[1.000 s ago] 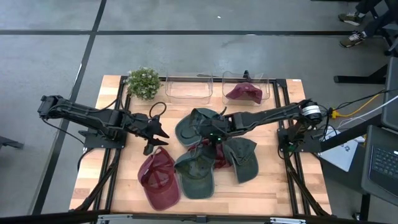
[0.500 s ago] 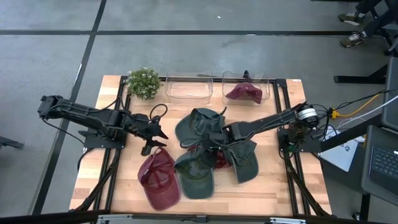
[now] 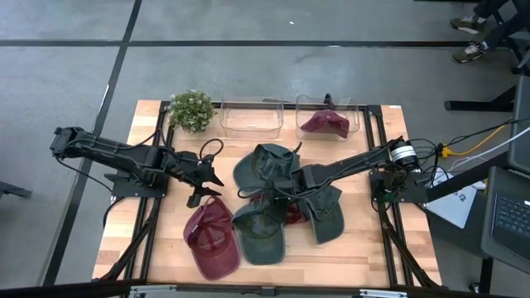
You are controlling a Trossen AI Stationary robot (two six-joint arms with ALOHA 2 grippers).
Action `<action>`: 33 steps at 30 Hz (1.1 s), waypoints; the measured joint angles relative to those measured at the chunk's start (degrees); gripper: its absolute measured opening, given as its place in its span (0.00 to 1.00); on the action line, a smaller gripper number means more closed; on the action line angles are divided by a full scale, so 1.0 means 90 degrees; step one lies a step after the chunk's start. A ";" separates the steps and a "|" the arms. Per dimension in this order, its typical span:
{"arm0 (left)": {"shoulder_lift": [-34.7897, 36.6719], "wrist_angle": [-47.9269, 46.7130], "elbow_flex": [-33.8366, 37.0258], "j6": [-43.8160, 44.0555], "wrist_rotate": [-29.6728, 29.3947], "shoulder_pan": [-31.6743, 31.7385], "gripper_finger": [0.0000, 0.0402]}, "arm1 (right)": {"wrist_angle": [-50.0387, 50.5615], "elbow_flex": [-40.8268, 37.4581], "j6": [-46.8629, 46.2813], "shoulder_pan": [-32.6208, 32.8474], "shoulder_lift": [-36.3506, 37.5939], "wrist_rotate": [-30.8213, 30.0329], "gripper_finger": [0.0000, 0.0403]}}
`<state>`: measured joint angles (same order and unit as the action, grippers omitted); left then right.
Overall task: Pick & Place hat
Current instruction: Put the bottom left gray cap into the left transparent bin
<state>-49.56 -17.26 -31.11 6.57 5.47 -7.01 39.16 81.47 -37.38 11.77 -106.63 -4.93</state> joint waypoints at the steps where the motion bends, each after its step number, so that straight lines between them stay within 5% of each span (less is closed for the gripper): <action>1: 0.0000 0.0000 0.0000 0.0002 -0.0012 0.0000 0.38 | -0.0005 0.0000 -0.0018 0.0000 0.0000 -0.0046 0.41; 8: 0.0016 -0.0007 0.0000 -0.0213 0.0149 0.0000 0.38 | -0.0007 -0.0001 -0.0352 0.0000 0.0000 -0.0755 0.04; 14: 0.0321 -0.0090 0.0000 -0.0444 -0.0092 0.0017 0.38 | -0.0032 0.0311 -0.0392 0.0002 0.0000 -0.1178 0.02; 21: 0.0761 0.0670 -0.0054 -0.0093 -0.1814 0.0023 0.39 | 0.0401 0.1624 0.0377 -0.0193 0.0000 -0.1963 0.02; 23: 0.0777 0.0933 -0.0210 -0.0306 -0.1879 0.0060 0.40 | 0.0614 0.2018 0.0401 -0.0300 0.0000 -0.2257 0.01; 27: 0.0618 0.1094 -0.0691 -0.1095 -0.1659 0.0051 0.46 | 0.0731 0.2611 0.0633 -0.0576 0.0002 -0.2503 0.01; 33: 0.0058 0.1083 -0.1378 -0.1368 -0.2430 0.0058 0.60 | 0.0422 0.3040 0.0925 -0.0928 0.0010 -0.2530 0.01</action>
<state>-49.04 -7.51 -43.51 -5.74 -16.41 -6.48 42.96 108.84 -29.06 3.42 -106.54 -27.69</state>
